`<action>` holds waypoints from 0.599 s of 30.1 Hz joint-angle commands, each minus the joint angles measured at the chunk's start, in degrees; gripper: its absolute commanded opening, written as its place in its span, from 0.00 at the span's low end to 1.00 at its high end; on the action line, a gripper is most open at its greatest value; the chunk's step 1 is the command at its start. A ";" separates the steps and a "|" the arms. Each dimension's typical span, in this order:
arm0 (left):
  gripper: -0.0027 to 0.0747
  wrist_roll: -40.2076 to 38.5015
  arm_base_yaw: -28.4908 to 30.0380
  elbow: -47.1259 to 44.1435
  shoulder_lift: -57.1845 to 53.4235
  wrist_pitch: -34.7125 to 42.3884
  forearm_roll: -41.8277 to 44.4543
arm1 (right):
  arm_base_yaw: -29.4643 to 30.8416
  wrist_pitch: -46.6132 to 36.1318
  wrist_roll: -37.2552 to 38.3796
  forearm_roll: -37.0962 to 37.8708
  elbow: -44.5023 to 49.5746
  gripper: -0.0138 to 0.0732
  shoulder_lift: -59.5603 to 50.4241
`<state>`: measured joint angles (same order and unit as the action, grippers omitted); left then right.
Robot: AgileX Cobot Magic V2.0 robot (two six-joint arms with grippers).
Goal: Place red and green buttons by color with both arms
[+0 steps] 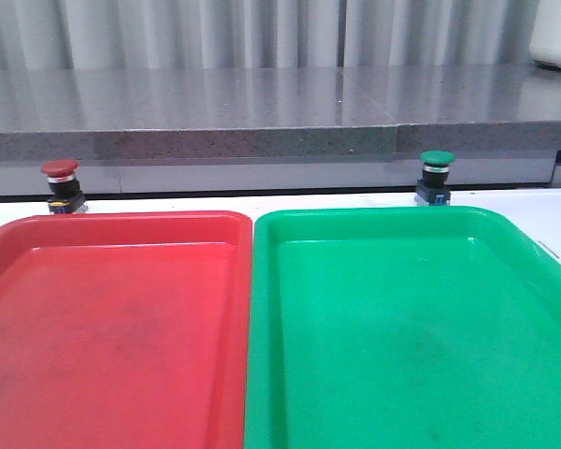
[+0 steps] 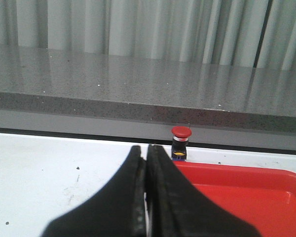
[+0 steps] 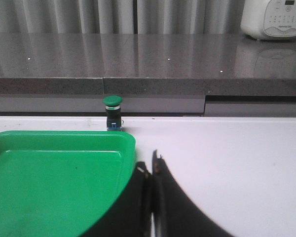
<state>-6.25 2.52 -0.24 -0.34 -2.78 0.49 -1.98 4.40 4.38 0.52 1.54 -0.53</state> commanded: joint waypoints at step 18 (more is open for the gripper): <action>0.01 -0.28 -0.54 19.83 1.89 -4.19 -0.49 | 0.25 8.93 -0.54 0.69 -21.97 0.03 2.34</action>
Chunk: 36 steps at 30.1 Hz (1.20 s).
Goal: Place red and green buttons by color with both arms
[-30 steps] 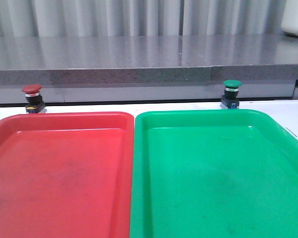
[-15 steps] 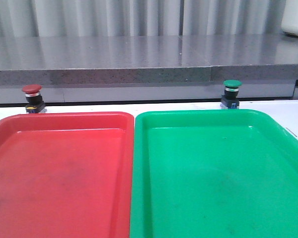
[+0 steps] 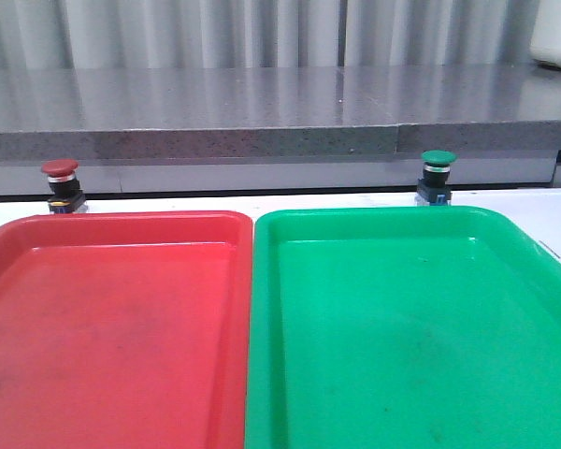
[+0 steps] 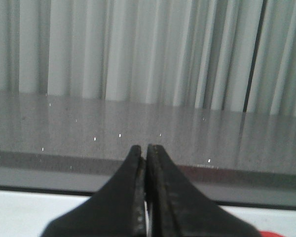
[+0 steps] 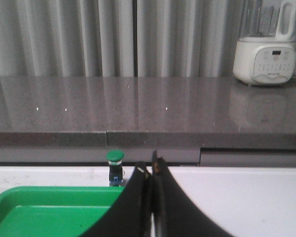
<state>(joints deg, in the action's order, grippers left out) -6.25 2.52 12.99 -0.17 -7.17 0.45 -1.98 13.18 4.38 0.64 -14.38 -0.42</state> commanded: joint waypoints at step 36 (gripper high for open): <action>0.67 -0.05 -0.54 25.30 29.51 -19.77 1.09 | 0.25 14.96 -6.83 0.69 -19.79 0.72 30.24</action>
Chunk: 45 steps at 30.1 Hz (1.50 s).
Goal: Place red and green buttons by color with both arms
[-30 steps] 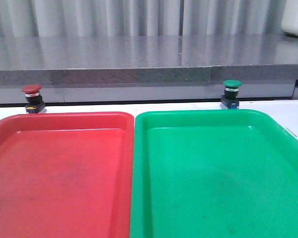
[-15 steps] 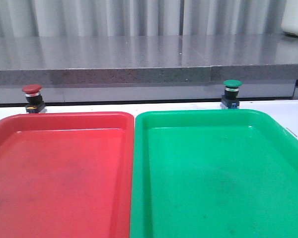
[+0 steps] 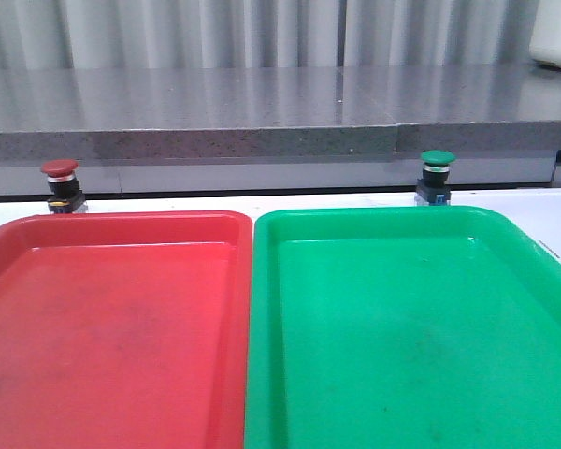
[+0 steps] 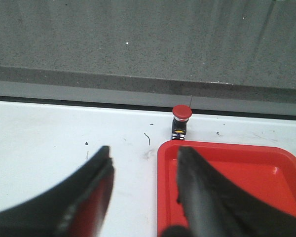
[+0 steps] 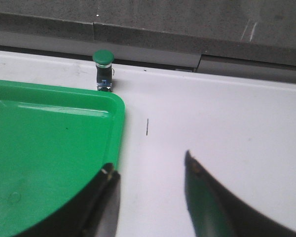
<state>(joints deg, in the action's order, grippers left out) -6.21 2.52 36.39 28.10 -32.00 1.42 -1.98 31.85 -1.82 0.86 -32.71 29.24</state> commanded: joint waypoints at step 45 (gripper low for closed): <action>0.67 0.33 -7.95 52.23 87.36 10.24 -0.27 | 0.25 -3.71 -0.62 0.48 -1.45 0.74 0.58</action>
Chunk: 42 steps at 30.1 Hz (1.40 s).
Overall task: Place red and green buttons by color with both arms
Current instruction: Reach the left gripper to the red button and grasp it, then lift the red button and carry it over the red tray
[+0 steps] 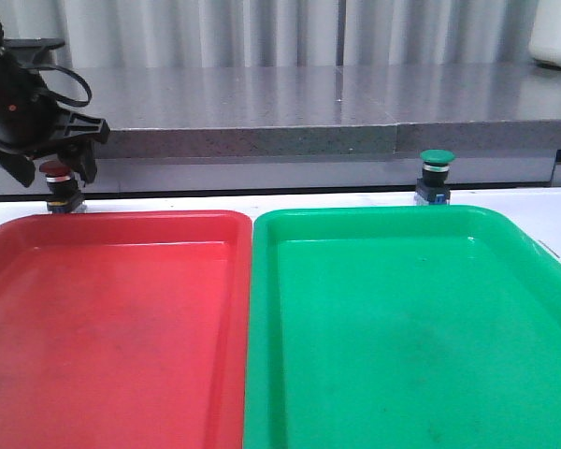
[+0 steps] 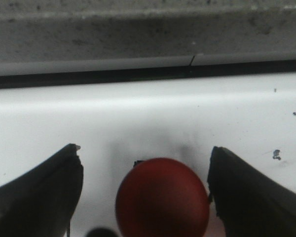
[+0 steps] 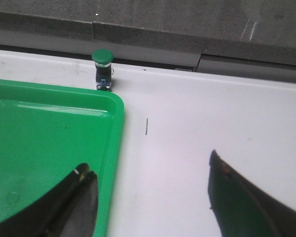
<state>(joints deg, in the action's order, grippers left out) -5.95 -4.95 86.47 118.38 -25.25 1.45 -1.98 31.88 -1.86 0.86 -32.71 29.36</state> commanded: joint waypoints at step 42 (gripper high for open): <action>0.35 2.54 -19.11 -41.30 -43.43 10.21 -3.91 | 0.25 -3.74 -0.59 0.48 -1.45 0.74 0.46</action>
<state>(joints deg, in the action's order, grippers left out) -3.24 -23.39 45.67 76.63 -22.44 -0.90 -1.98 31.88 -1.86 0.86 -32.71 29.36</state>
